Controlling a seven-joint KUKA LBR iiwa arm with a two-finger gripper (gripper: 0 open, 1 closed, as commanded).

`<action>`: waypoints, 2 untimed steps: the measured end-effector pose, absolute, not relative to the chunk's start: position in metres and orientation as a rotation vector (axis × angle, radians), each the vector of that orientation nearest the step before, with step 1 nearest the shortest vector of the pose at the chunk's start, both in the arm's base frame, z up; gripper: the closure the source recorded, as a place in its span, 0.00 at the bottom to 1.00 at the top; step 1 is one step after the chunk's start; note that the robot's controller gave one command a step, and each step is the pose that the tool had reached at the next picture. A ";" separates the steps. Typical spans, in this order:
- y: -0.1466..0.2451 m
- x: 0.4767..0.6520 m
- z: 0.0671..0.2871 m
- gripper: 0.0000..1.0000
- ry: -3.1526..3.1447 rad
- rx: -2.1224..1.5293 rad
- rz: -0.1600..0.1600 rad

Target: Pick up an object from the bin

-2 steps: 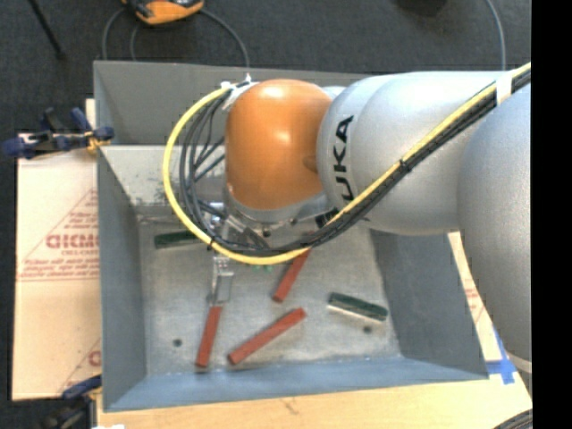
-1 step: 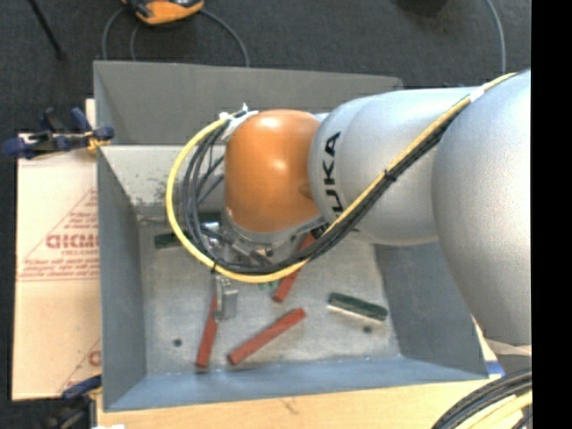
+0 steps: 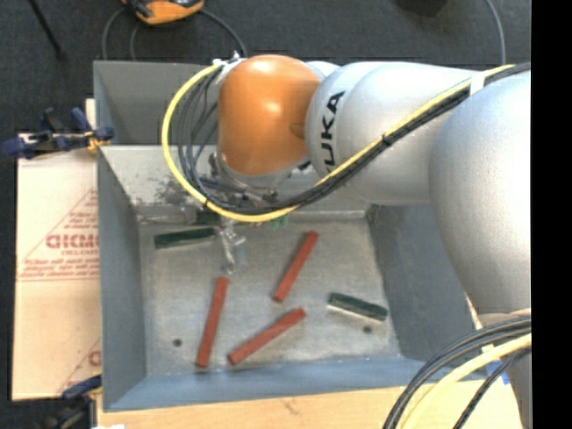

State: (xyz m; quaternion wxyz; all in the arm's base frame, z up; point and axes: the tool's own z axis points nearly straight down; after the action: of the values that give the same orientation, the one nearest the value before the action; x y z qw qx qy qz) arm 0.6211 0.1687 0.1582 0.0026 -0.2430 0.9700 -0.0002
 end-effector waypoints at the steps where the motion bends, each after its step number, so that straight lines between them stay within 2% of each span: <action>1: 0.171 0.602 0.151 0.00 3.025 -0.830 0.003; 2: 0.152 0.627 0.088 0.00 3.043 -0.724 0.003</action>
Offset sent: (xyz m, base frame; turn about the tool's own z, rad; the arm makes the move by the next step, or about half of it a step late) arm 0.0111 -0.0229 -0.0882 0.0400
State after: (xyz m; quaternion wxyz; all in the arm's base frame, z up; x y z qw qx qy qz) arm 0.6266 0.1523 0.0881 0.0067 -0.2314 0.9728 0.0009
